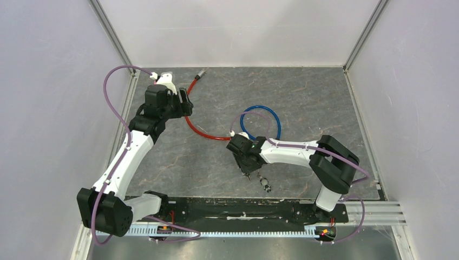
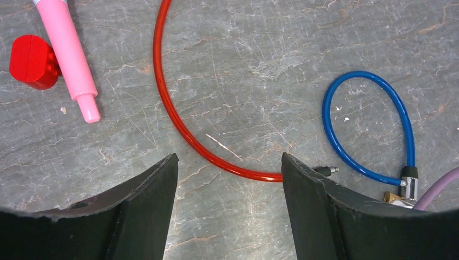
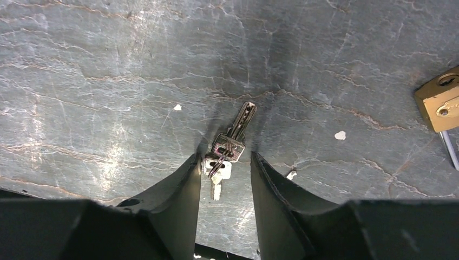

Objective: Unlock with the key

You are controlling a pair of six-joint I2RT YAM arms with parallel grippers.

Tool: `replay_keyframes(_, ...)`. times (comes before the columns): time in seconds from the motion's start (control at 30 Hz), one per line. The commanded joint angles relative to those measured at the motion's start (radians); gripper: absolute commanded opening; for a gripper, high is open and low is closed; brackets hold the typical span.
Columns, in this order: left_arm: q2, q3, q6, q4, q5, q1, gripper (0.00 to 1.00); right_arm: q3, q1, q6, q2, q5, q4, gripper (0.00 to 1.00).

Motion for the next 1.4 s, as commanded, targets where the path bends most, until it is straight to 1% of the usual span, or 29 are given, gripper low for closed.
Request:
replay_keyframes(0.0, 0.003, 0.018, -0.046, 0.001, -0.012, 0.0, 0.75, 0.009, 0.003, 0.001, 0.033, 0.05, -0.008, 0.38)
replay_keyframes(0.13, 0.005, 0.017, -0.045, 0.001, -0.008, 0.0, 0.75, 0.01, 0.004, -0.006, 0.041, 0.04, -0.002, 0.34)
replay_keyframes(0.3, 0.005, 0.016, -0.051, -0.001, -0.004, -0.001, 0.75, 0.009, 0.003, -0.032, 0.026, 0.047, 0.007, 0.16)
replay_keyframes(0.4, 0.001, 0.01, -0.067, -0.009, 0.012, -0.001, 0.75, 0.007, 0.003, -0.072, -0.009, 0.056, 0.022, 0.1)
replay_keyframes(0.5, -0.012, -0.02, -0.108, -0.02, 0.074, -0.001, 0.75, 0.001, 0.002, -0.115, -0.047, 0.06, 0.047, 0.05)
replay_keyframes(0.57, -0.024, -0.055, -0.154, -0.02, 0.148, -0.001, 0.75, -0.013, 0.003, -0.148, -0.074, 0.059, 0.072, 0.0)
replay_keyframes(0.67, -0.047, -0.138, -0.254, 0.021, 0.287, -0.002, 0.75, -0.045, 0.003, -0.204, -0.117, 0.052, 0.12, 0.0)
replay_keyframes(0.77, -0.063, -0.24, -0.385, 0.102, 0.413, -0.008, 0.75, -0.072, 0.003, -0.256, -0.162, 0.049, 0.158, 0.0)
replay_keyframes(0.83, -0.066, -0.301, -0.463, 0.161, 0.482, -0.014, 0.75, -0.085, 0.003, -0.287, -0.193, 0.05, 0.176, 0.0)
replay_keyframes(0.93, -0.066, -0.376, -0.573, 0.248, 0.549, -0.022, 0.74, -0.112, 0.003, -0.332, -0.248, 0.036, 0.221, 0.0)
replay_keyframes(1.1, -0.072, -0.439, -0.708, 0.363, 0.586, -0.053, 0.75, -0.167, 0.003, -0.391, -0.348, -0.025, 0.326, 0.0)
replay_keyframes(1.23, -0.061, -0.444, -0.756, 0.443, 0.593, -0.106, 0.75, -0.191, 0.003, -0.418, -0.41, -0.08, 0.406, 0.0)
replay_keyframes(1.37, -0.027, -0.443, -0.794, 0.503, 0.607, -0.162, 0.74, -0.184, 0.002, -0.441, -0.442, -0.116, 0.437, 0.0)
